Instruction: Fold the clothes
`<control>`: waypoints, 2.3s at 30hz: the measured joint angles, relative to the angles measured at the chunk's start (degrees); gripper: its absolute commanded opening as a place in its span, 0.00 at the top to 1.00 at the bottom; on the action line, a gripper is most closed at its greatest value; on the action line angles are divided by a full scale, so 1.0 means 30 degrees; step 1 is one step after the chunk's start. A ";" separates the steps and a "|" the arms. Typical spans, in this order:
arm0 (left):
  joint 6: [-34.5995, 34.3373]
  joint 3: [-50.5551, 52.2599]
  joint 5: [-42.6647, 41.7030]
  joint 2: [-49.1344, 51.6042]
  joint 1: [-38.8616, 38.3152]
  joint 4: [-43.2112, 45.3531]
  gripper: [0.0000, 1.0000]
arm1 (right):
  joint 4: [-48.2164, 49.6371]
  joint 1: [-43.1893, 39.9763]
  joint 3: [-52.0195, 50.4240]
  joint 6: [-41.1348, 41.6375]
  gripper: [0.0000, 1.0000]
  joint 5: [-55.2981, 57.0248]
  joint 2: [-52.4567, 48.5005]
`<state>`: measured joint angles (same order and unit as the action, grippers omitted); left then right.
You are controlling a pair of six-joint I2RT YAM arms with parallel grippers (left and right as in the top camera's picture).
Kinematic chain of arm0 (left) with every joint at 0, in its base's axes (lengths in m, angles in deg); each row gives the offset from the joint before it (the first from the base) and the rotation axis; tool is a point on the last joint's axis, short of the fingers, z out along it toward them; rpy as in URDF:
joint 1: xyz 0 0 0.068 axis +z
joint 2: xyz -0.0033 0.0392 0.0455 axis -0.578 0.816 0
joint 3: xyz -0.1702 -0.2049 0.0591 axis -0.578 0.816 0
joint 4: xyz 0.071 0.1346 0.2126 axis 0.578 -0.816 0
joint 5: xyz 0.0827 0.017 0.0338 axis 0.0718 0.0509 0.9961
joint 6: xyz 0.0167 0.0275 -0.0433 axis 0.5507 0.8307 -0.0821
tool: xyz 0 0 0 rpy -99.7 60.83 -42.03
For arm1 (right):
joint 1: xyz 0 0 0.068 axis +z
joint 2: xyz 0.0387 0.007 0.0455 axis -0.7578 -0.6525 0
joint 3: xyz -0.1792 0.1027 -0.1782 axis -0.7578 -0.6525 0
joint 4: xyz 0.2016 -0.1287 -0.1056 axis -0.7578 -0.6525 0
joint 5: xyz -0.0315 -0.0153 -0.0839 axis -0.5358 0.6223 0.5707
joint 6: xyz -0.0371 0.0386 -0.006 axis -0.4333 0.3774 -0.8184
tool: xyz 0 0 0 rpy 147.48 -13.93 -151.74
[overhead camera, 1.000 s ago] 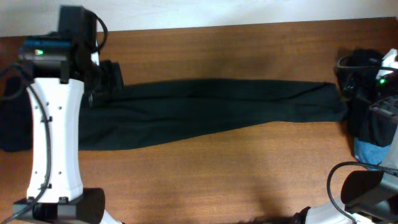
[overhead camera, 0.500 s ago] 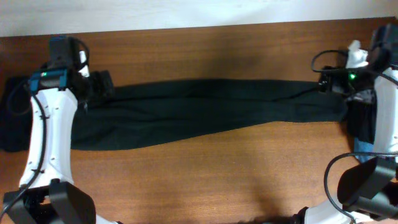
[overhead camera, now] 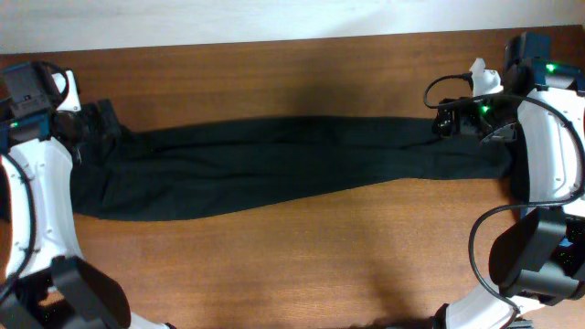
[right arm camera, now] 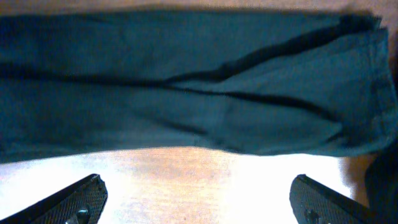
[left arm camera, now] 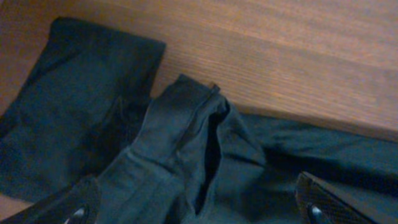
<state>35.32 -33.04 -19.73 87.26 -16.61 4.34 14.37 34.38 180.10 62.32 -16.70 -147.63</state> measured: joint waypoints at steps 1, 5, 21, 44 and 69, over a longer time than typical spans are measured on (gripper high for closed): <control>0.0219 0.0000 -0.0029 0.0350 0.0000 0.0204 0.01 | -0.0095 0.0000 0.0000 -0.0022 0.01 -0.0007 0.0000; 0.1064 0.0000 -0.0102 0.2098 0.0007 0.1253 0.01 | -0.0386 0.0000 0.0000 -0.0015 0.01 -0.0007 -0.0007; 0.1676 0.0000 -0.0663 0.4102 0.1399 0.2550 0.01 | -0.0437 0.0000 -0.0189 -0.0022 0.01 -0.0007 -0.0007; 0.2623 0.0007 -0.2820 0.4648 0.2025 0.2426 0.56 | -0.0437 0.0000 -0.0393 -0.0087 0.01 0.0000 -0.0007; -0.0437 -0.2317 -0.2477 0.4051 0.4233 -0.8568 0.99 | -0.0721 0.0000 -0.0393 0.0670 0.00 0.0634 -0.0007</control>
<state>34.01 -39.99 -27.16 99.42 -3.92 -21.37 12.21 34.38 178.92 64.33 -14.80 -147.65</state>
